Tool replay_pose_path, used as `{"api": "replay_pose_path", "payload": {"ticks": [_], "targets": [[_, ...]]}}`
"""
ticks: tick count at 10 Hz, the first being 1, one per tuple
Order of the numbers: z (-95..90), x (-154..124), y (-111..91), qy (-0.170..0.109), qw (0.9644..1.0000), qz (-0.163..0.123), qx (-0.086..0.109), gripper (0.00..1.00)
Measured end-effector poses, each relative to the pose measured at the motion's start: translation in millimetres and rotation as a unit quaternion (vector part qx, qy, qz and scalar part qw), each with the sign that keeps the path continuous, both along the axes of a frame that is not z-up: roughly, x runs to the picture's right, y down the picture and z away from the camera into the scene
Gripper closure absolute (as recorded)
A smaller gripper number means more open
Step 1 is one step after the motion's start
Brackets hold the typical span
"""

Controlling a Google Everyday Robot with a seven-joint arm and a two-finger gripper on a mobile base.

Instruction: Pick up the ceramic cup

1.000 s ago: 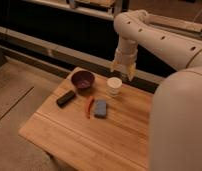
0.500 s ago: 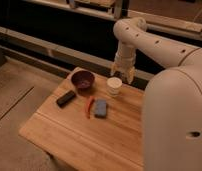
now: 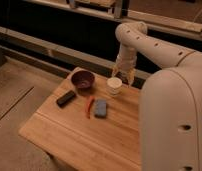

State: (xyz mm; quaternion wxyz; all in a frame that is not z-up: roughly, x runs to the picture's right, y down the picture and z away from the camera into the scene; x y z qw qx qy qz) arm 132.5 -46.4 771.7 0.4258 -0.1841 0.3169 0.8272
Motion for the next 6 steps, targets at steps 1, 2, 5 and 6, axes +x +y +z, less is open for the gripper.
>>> {"api": "replay_pose_path", "payload": {"ticks": [1,2,5,6], "targets": [[3.2,2,3,0.001,1.0000,0.000,-0.003,0.35],[5.2,3,5,0.002,1.0000,-0.001,-0.005,0.35],[11.1,11,5,0.008,0.9998,-0.018,0.001,0.35],[13.0,12,5,0.010,0.9996,-0.025,0.003,0.35]]}}
